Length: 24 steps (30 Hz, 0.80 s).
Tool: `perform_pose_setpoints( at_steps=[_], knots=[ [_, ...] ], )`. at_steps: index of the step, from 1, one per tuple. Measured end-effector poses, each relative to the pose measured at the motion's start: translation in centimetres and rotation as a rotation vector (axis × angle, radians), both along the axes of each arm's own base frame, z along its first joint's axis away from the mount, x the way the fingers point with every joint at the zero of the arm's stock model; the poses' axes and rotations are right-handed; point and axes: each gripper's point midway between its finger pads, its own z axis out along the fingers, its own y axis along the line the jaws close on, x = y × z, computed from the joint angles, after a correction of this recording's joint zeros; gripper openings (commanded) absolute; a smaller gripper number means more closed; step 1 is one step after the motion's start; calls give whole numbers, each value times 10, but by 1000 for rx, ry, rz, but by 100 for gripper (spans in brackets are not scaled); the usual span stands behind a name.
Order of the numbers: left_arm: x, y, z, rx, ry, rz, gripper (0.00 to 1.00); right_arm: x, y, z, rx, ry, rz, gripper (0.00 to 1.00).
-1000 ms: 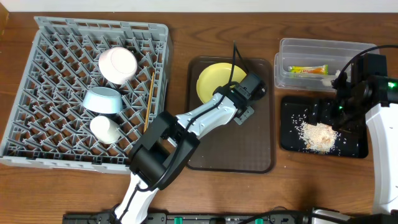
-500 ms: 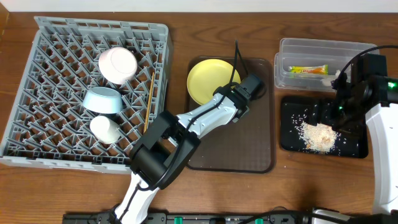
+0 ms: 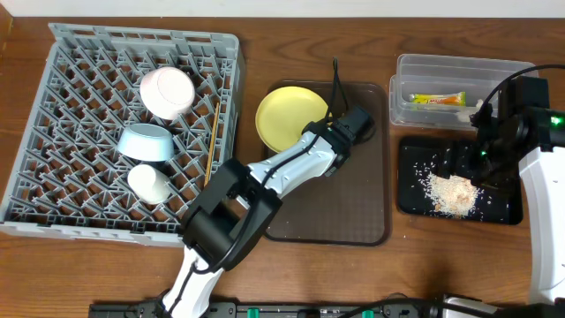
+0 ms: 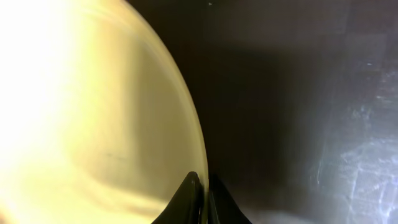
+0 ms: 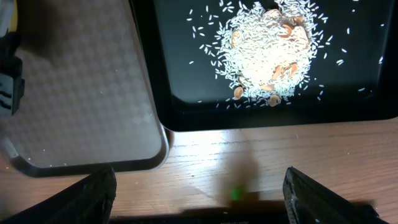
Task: Sort waste into correct bins and load items into the dishwasher
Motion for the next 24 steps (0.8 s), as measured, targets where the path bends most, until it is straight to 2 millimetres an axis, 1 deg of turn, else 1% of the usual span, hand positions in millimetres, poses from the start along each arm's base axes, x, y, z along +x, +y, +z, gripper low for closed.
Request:
perform_pose_setpoints(
  at_steps=[10,17,21,24],
  knots=[
    [-9,-14,37,-24,-63,-35,8,0,1,0,6,-1,1,84],
    [-18,-15,55,-11,-79,-51,8,0,1,0,7,-1,1,84],
    [-16,-15,77,-43,-115,-48,8,0,1,0,6,-1,1,84],
    [-15,-15,100,-78,-153,-45,8,0,1,0,7,-1,1,84]
  ],
)
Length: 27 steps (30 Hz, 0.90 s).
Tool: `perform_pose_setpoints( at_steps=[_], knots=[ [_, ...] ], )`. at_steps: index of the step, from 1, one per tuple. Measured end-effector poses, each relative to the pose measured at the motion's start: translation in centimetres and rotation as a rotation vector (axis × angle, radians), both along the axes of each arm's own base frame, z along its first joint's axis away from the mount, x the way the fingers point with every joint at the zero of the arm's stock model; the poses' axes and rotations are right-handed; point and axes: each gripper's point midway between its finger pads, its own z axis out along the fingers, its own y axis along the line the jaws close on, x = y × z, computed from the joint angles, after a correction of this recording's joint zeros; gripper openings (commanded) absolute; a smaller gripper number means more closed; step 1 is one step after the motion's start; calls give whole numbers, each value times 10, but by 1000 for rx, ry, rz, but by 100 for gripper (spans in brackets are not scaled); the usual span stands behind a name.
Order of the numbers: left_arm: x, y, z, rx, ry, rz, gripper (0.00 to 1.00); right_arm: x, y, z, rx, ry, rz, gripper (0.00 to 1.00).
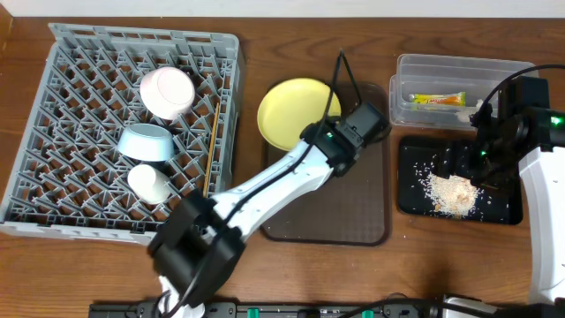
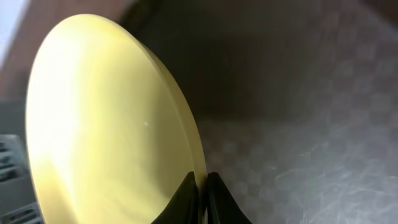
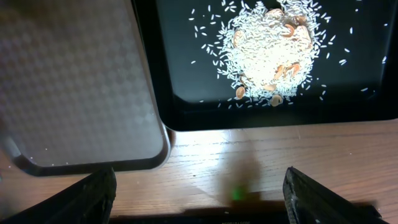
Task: Sort waste into correct bins and load items into the dishwasher
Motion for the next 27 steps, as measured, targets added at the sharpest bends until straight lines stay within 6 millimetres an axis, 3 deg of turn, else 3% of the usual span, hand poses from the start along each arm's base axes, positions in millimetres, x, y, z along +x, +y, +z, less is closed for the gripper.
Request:
perform_pose_setpoints(
  at_steps=[5,10,20,27],
  knots=[
    [6,12,52,-82,-84,27,8,0,0,0,0,0,0,84],
    [22,40,81,-131,-129,95,8,0,0,0,0,0,0,84],
    [51,87,78,-250,-61,234,8,0,0,0,0,0,0,84],
    [59,106,73,-367,27,293,8,0,0,0,0,1,0,84]
  ],
)
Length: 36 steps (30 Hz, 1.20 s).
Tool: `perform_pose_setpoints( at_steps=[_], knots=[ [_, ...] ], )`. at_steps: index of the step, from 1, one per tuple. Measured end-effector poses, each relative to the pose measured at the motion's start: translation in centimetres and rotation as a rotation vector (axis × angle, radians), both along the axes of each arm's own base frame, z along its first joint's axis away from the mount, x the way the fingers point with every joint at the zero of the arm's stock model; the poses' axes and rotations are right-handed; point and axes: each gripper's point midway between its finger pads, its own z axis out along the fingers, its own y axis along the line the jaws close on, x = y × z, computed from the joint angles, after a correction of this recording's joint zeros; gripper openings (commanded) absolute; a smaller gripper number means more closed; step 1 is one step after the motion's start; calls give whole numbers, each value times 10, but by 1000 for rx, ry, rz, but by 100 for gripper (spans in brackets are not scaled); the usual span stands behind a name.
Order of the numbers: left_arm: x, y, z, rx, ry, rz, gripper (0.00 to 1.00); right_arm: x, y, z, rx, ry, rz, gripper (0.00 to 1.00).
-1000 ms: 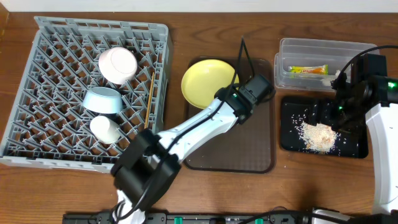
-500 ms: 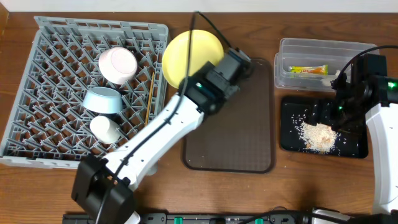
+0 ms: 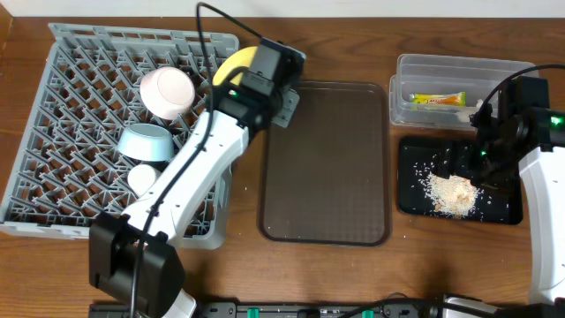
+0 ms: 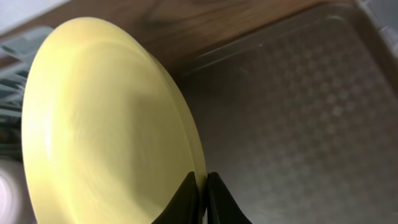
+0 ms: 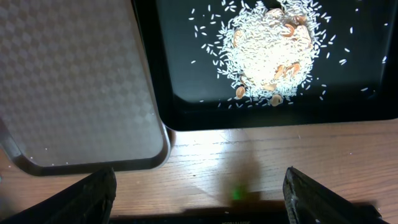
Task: Sort waste into correct bins and load items into the dishwasher
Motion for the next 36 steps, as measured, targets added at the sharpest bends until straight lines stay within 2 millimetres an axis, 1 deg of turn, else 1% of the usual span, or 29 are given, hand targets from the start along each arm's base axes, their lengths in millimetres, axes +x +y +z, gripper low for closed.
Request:
perform_pose_setpoints(
  at_steps=[3,10,17,19,22,24,26,29,32,36],
  knots=[
    [1,3,-1,-79,38,7,8,0,0,0,0,0,0,84],
    [-1,0,2,-244,113,-9,8,-1,-1,0,-5,3,-1,84],
    [1,6,7,-356,157,10,8,-1,-1,0,-8,4,-1,84],
    [4,8,13,-389,147,12,8,-1,-1,0,-8,3,-1,84],
    [6,12,32,-446,112,22,8,-1,-1,0,-7,4,-1,84],
    [5,15,44,-469,93,29,8,-1,-1,0,-7,4,-1,84],
    [3,15,52,-480,79,30,8,-1,-1,0,-8,4,-1,84],
    [-1,9,55,-487,80,20,8,-1,-1,0,-8,4,0,84],
    [-8,-6,55,-488,93,-10,8,-1,-1,0,-8,4,-1,85],
    [-15,-19,55,-488,103,-40,8,-1,-1,0,-8,4,-1,85]
  ],
)
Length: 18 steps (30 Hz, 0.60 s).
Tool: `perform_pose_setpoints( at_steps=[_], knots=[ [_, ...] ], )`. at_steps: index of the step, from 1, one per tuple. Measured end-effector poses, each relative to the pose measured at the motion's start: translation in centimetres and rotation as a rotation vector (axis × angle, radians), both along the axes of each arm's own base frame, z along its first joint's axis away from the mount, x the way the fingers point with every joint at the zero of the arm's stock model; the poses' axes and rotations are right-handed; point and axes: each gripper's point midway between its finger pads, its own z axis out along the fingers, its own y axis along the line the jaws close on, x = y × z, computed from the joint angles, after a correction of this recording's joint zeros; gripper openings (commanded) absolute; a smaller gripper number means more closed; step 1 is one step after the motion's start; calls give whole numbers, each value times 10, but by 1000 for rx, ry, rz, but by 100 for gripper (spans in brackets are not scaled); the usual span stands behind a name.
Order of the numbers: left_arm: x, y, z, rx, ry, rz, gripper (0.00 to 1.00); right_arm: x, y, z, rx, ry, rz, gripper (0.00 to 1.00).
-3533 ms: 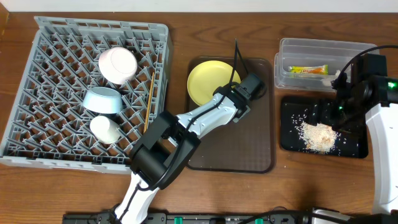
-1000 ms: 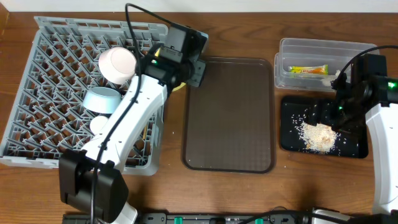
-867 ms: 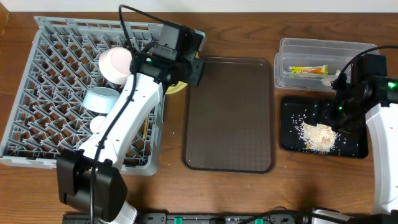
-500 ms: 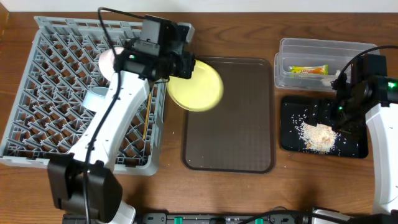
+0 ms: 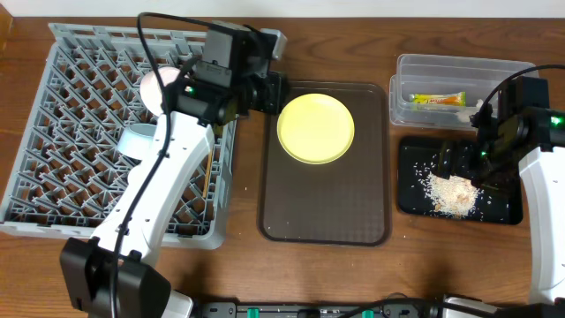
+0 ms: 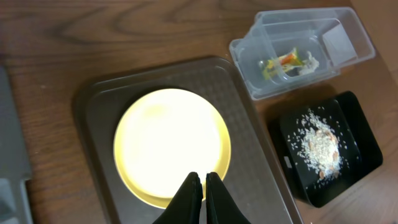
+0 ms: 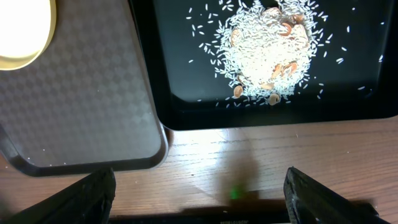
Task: Sort waste into correct bins and load items into the dishwasher
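Note:
A yellow plate (image 5: 316, 129) lies flat on the brown tray (image 5: 327, 212), also below the fingers in the left wrist view (image 6: 171, 146). My left gripper (image 5: 270, 90) hangs over the tray's far left corner, next to the grey dishwasher rack (image 5: 53, 177). Its fingers are shut (image 6: 203, 186) with nothing between them. My right gripper (image 7: 199, 199) stands wide open above the table's front edge near the black tray of rice (image 7: 267, 50), holding nothing.
The rack holds a pink cup (image 5: 154, 88), a blue bowl (image 5: 134, 141) and a chopstick (image 5: 210, 163). A clear bin (image 5: 459, 88) with a wrapper (image 5: 437, 99) stands at the back right. The black tray (image 5: 503, 208) sits in front of it.
The yellow plate was on edge in my shut left gripper beside the rack's far right corner. Now it lies flat on the brown tray, free of the gripper, which is still shut.
My left gripper was shut on the plate's rim low over the brown tray. Then it held the plate tilted above the tray, then on edge by the rack's corner. Now the plate lies flat on the tray. The right arm stayed over the rice tray, open.

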Motion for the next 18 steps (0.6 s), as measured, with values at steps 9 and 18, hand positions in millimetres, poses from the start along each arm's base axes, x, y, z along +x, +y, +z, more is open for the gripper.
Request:
perform_pose_setpoints(
  at_steps=[9,18],
  knots=[
    [-7,-11,-1,-3,8,-22,7,0,0,0,0,0,0,85],
    [-15,-26,-7,-65,153,201,7,0,0,0,0,0,0,85]
  ],
)
